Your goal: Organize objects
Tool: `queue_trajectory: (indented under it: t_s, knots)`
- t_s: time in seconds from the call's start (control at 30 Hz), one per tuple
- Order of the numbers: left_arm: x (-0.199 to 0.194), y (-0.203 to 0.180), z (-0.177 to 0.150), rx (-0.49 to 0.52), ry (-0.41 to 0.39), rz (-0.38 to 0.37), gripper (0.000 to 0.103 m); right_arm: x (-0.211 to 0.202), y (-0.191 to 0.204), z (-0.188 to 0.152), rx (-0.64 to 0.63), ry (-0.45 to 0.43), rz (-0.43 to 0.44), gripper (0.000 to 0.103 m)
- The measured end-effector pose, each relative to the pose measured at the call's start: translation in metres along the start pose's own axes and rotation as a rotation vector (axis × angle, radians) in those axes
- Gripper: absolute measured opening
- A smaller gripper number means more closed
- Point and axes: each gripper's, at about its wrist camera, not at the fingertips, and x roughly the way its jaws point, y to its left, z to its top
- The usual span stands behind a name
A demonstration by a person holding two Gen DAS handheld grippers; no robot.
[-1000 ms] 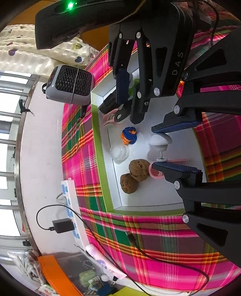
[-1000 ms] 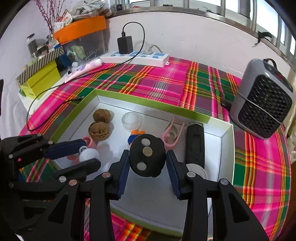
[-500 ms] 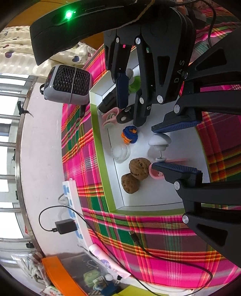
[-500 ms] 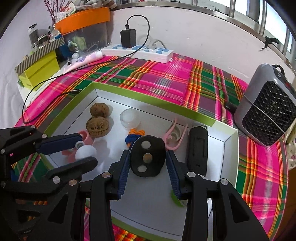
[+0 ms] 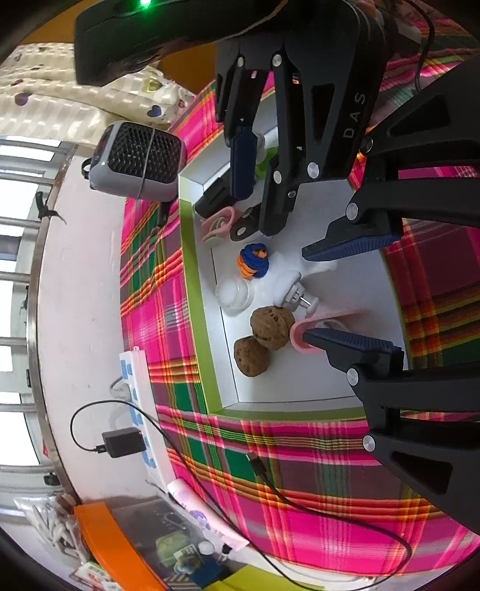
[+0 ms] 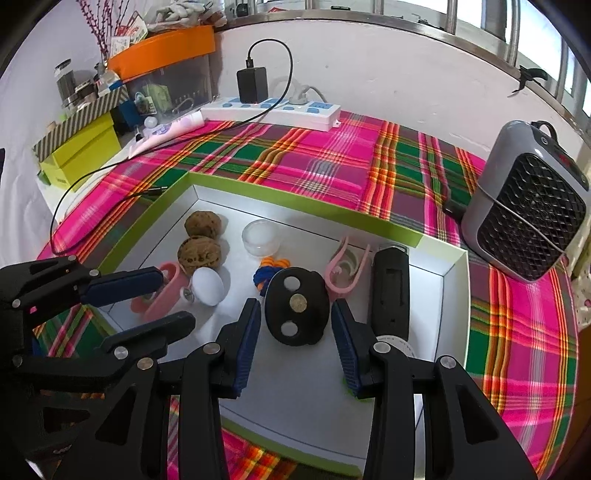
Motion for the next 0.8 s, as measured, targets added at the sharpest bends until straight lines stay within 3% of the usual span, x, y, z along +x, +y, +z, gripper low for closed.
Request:
queue_trajectory:
  t_s: [0.47, 0.8]
  knots:
    - [-0.032, -0.008, -0.014, -0.048, -0.043, 0.050, 0.037, -0.046, 0.003, -0.019, 0.102, -0.101, 0.005, 0.041]
    - [-0.055, -0.020, -0.044, -0.079, -0.051, 0.090, 0.038, -0.066, 0.013, -0.056, 0.161, -0.096, -0.038, 0.042]
